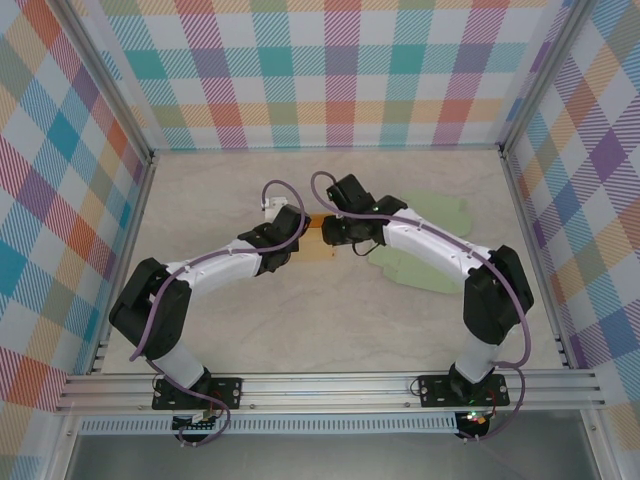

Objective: Fold the paper box

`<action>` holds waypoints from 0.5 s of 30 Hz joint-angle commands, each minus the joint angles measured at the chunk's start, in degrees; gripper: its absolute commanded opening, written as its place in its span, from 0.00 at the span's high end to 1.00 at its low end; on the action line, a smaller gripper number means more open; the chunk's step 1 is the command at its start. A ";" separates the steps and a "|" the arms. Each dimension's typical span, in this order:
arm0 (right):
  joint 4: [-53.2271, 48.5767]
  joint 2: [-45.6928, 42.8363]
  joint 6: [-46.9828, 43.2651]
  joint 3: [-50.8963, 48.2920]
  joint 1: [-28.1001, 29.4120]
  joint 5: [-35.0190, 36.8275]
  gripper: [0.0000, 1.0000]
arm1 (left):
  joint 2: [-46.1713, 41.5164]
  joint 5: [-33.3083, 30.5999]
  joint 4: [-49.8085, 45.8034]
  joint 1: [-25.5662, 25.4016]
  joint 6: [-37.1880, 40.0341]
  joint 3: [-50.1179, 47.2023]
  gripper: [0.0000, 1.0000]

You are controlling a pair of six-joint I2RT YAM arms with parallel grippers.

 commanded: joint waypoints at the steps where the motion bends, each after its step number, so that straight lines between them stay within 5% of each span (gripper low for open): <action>1: -4.59 0.99 -5.37 4.19 -0.51 1.60 0.67 | 3.81 5.10 -8.75 -1.37 -0.92 -3.46 0.95; 15: -10.55 10.35 -6.37 14.05 -1.52 8.11 0.67 | 4.39 3.51 -8.58 -2.08 -1.01 -3.20 0.96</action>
